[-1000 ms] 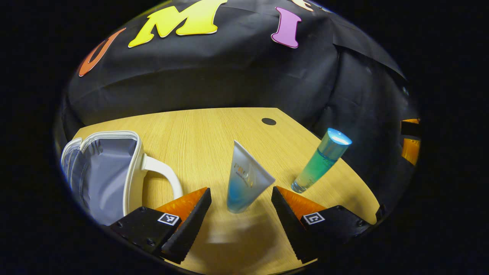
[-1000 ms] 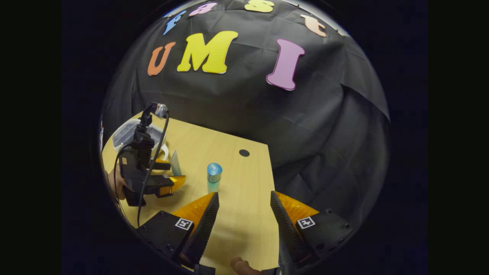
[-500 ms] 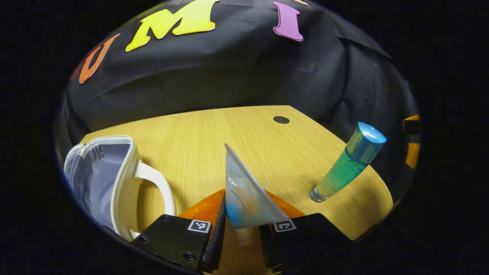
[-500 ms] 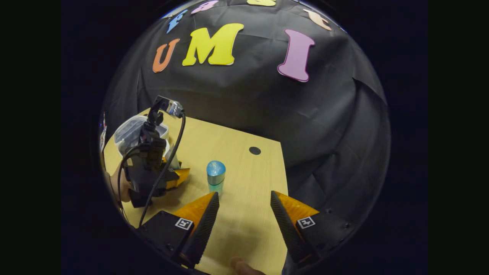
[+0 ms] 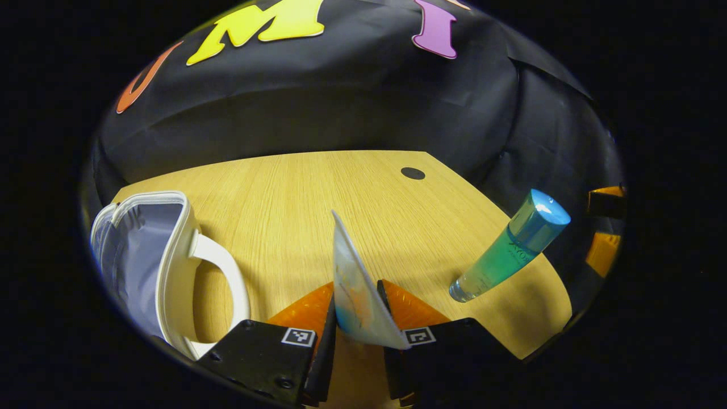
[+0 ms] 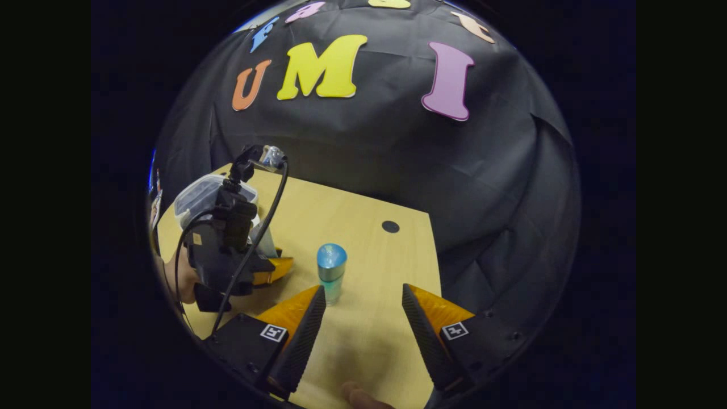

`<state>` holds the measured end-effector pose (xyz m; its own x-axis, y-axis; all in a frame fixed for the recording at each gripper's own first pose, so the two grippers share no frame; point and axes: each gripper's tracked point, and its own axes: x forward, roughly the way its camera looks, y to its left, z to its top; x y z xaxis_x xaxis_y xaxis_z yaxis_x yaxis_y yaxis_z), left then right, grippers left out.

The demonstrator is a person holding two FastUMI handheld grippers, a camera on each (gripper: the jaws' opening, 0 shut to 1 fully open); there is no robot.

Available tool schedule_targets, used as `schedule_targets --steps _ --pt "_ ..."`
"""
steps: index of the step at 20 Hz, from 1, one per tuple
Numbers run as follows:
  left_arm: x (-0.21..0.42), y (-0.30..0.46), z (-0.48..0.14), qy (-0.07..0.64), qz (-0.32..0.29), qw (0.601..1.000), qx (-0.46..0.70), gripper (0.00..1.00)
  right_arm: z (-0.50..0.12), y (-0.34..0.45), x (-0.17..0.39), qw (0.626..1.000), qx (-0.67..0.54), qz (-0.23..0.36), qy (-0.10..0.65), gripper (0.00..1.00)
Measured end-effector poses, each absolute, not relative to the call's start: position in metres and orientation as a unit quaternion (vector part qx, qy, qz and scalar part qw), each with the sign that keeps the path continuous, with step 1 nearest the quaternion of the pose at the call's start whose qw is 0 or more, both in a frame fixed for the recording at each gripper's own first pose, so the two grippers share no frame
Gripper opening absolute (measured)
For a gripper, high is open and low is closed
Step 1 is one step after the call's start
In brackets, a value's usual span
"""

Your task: First open the suitcase, pack the skin care products into it, and then close the suitcase.

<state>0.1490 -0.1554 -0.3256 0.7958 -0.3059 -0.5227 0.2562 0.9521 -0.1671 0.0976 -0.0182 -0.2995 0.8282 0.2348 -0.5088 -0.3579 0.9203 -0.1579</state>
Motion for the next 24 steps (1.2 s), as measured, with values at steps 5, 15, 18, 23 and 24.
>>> schedule_targets --steps 5,15,18,23,24 --pt "0.125 -0.123 -0.270 0.254 -0.131 0.958 -0.032 0.40 -0.311 0.011 0.118 0.948 -0.121 0.166 0.245 0.80" --pt "0.056 0.002 -0.162 0.229 -0.038 0.972 -0.040 0.39 -0.375 0.031 0.153 0.952 -0.061 0.113 0.279 0.65" --pt "0.042 0.039 -0.139 0.221 -0.020 0.974 -0.043 0.39 -0.387 0.030 0.150 0.949 -0.063 0.096 0.295 0.58" --pt "0.021 0.095 -0.129 0.219 0.002 0.975 -0.041 0.39 -0.388 0.034 0.146 0.949 -0.065 0.075 0.298 0.39" --pt "0.018 0.106 -0.130 0.221 0.007 0.975 -0.039 0.40 -0.387 0.036 0.141 0.949 -0.065 0.071 0.301 0.38"
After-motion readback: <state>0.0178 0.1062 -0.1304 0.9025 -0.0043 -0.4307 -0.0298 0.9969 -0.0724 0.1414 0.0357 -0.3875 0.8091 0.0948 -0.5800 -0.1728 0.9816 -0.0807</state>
